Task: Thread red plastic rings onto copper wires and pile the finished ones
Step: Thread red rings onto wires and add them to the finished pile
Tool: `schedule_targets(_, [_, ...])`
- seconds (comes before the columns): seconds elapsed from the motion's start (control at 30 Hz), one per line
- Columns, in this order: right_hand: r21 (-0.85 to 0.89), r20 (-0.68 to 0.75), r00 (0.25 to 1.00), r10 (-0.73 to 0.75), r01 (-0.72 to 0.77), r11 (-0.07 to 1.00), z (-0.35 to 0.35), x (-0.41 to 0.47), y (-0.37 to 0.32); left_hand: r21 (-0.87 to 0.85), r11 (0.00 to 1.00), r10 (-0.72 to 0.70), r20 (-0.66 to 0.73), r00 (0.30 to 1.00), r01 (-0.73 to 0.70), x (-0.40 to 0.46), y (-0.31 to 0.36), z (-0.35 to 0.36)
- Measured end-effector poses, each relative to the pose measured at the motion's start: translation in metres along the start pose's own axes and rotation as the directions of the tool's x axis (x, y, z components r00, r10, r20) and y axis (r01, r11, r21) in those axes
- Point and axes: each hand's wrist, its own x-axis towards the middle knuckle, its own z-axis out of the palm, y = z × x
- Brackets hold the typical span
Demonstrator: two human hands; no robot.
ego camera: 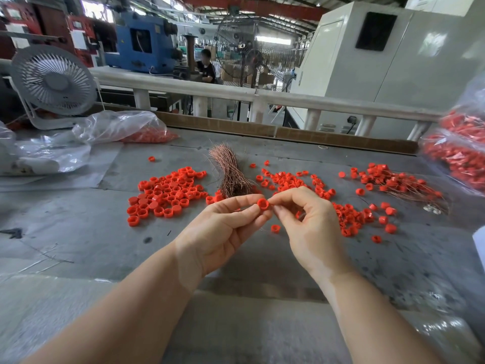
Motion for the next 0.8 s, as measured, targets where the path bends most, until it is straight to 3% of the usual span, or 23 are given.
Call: schedule_targets(0.8, [0.076, 0.069, 0.991, 0.113, -0.118, 0.99, -0.0017, 0.001, -0.0057, -0.017, 1.0, -0.013, 0.044, 0.999, 0.014, 0.0027, -0.0001, -0.0045])
